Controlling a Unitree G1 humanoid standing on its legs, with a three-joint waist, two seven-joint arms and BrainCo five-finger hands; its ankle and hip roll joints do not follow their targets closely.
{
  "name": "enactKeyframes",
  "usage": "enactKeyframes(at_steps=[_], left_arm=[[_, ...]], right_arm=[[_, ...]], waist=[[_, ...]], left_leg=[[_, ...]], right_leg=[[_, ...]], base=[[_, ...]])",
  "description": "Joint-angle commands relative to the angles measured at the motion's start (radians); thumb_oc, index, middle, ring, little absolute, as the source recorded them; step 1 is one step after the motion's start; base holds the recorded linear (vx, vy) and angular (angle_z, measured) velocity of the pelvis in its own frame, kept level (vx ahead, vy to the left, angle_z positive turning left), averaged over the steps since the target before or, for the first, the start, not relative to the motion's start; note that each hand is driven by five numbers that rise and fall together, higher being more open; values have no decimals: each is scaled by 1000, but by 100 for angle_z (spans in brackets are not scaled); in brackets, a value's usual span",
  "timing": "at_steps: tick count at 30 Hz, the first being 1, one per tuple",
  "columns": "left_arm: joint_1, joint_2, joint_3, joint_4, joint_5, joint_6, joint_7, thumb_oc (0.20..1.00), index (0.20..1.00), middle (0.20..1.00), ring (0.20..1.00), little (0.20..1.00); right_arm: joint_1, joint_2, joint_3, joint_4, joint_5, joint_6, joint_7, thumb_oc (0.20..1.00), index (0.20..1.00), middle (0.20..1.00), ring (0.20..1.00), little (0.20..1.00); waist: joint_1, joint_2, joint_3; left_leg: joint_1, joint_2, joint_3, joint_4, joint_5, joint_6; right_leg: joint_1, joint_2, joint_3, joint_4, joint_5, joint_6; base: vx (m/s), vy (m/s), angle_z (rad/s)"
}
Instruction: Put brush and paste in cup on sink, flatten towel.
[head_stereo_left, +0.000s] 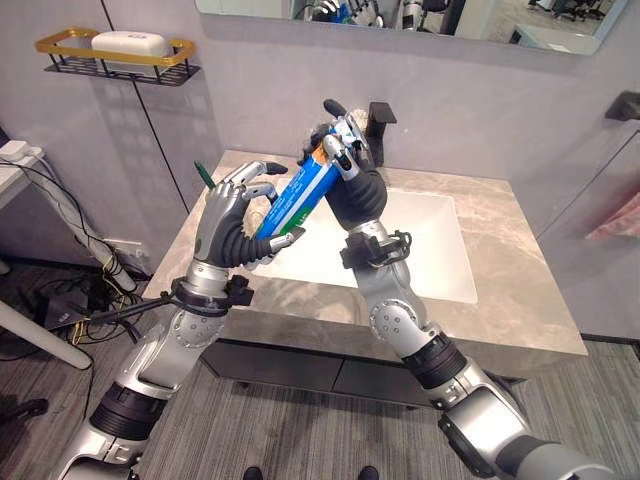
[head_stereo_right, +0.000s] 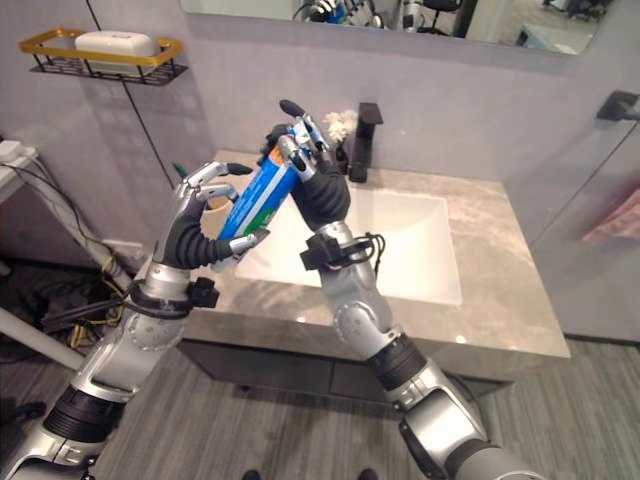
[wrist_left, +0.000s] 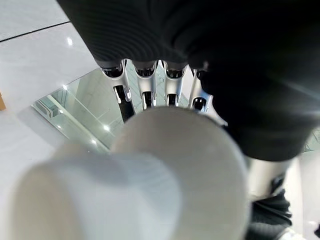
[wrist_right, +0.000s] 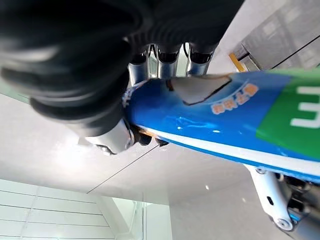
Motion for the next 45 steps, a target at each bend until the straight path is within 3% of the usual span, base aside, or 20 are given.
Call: enactKeyframes(at_steps=[1, 3, 4, 5, 6, 7, 11, 15, 20, 24, 25, 26, 29, 31, 35, 41, 42, 45], left_arm=[[-139, 27, 65, -30, -11, -16, 97, 200, 200, 200, 200, 200], [-134, 20, 67, -34, -14, -9, 107, 200, 200, 200, 200, 200], [-133, 14, 67, -34, -16, -3, 114, 304, 304, 304, 304, 304], [-133, 14, 67, -34, -15, -3, 114, 438, 438, 438, 438, 438], [-129, 8, 68, -36, -18, 1, 123, 642, 642, 642, 642, 642], [-128, 5, 71, -37, -17, 6, 129, 1000, 1000, 1000, 1000, 1000], [-126, -8, 79, -58, -18, 14, 155, 1000, 1000, 1000, 1000, 1000], [-120, -3, 99, -103, -20, 6, 178, 1000, 1000, 1000, 1000, 1000], [-92, -2, 134, -140, -10, -9, 203, 1000, 1000, 1000, 1000, 1000], [27, 21, 243, -182, -35, -47, 256, 1000, 1000, 1000, 1000, 1000], [54, 23, 265, -183, -44, -55, 263, 1000, 1000, 1000, 1000, 1000], [93, 30, 299, -182, -49, -58, 273, 1000, 1000, 1000, 1000, 1000], [203, 47, 393, -189, -79, -77, 288, 1000, 1000, 1000, 1000, 1000], [294, 55, 449, -114, -115, -78, 303, 1000, 1000, 1000, 1000, 1000], [374, 51, 498, -32, -182, -80, 291, 1000, 1000, 1000, 1000, 1000], [445, 41, 504, 129, -242, -36, 243, 1000, 1000, 1000, 1000, 1000], [442, 36, 481, 231, -274, -14, 224, 1000, 1000, 1000, 1000, 1000], [439, 27, 442, 322, -294, 7, 192, 1000, 1000, 1000, 1000, 1000]], right_arm=[[-6, 45, -44, -64, -6, -52, -38, 200, 200, 200, 200, 200], [-1, 58, -56, -66, -19, -66, -67, 200, 200, 200, 200, 200], [2, 66, -62, -67, -24, -75, -83, 200, 200, 200, 200, 200], [3, 67, -62, -68, -25, -75, -85, 200, 200, 200, 200, 200], [3, 77, -71, -65, -33, -88, -107, 200, 200, 200, 200, 200], [2, 84, -77, -63, -47, -93, -123, 200, 200, 200, 200, 200], [-20, 103, -103, -60, -73, -125, -174, 200, 200, 200, 200, 200], [-59, 92, -141, -66, -120, -149, -220, 200, 200, 200, 200, 200], [-74, 61, -190, -82, -148, -184, -258, 200, 200, 200, 200, 200], [-77, 3, -230, -105, -183, -210, -290, 200, 200, 200, 200, 200], [-79, -5, -234, -113, -193, -214, -298, 200, 200, 200, 200, 200], [-83, -16, -230, -121, -210, -213, -305, 200, 200, 200, 200, 200], [-99, -33, -255, -125, -234, -216, -320, 200, 200, 200, 200, 200], [-97, -49, -288, -142, -254, -218, -336, 200, 200, 200, 200, 200], [-102, -70, -316, -159, -273, -211, -354, 200, 200, 200, 200, 200], [-136, -95, -330, -170, -292, -185, -357, 200, 200, 200, 200, 200], [-160, -98, -327, -161, -289, -178, -356, 200, 200, 200, 200, 200], [-193, -102, -321, -149, -289, -175, -356, 200, 200, 200, 200, 200]], waist=[[-4, -13, -13], [-5, -9, -11], [-5, -7, -10], [-5, -7, -10], [-3, -4, -5], [-1, -3, -3], [17, 4, 30], [44, 9, 64], [57, 19, 64], [83, 32, 61], [93, 37, 58], [107, 40, 49], [153, 45, 26], [190, 29, 20], [217, 2, 20], [239, -30, 21], [240, -41, 26], [242, -50, 32]], left_leg=[[31, 9, 17, 9, 34, -20], [29, 12, 17, 12, 37, -20], [29, 12, 17, 15, 37, -19], [30, 12, 17, 15, 37, -19], [26, 12, 16, 28, 35, -18], [19, 12, 15, 44, 29, -18], [-52, 4, -16, 178, 20, -23], [-158, -17, -75, 311, 54, -43], [-214, 40, -57, 175, 99, -54], [-266, 126, -41, 10, 252, -89], [-263, 132, -41, 7, 257, -95], [-243, 134, -39, 4, 224, -91], [-212, 125, -45, 4, 213, -88], [-182, 89, -45, 4, 186, -68], [-176, 44, -38, 4, 160, -30], [-185, -9, -34, 4, 130, 8], [-191, -22, -33, 4, 119, 16], [-210, -31, -36, 4, 122, 24]], right_leg=[[64, 5, -11, 15, -77, 27], [63, 7, -10, 15, -80, 25], [63, 8, -9, 15, -81, 23], [64, 8, -9, 15, -81, 23], [63, 8, -7, 14, -81, 22], [63, 8, -5, 13, -82, 21], [61, 2, 0, 12, -84, 8], [63, -11, -28, 14, -87, -1], [64, -41, -105, 28, -99, 15], [79, -57, -118, 35, -109, 40], [89, -56, -115, 32, -111, 42], [101, -51, -108, 30, -121, 47], [131, -49, -96, 27, -125, 46], [171, -81, -108, 31, -133, 59], [168, -118, -115, 44, -123, 79], [137, -157, -105, 65, -102, 105], [126, -168, -109, 74, -98, 115], [103, -176, -110, 83, -79, 123]], base=[[0, 0, 0], [2, -15, -1], [0, 0, 0], [0, 0, 0], [0, 0, 0], [-21, -38, 0], [-44, -39, 0], [-47, -20, 9], [10, 67, 51], [132, 146, 29], [194, 162, 19], [187, 127, 8], [163, 127, 1], [190, 174, 3], [114, 129, 7], [63, 129, 3], [59, 145, -3], [4, 78, 1]])
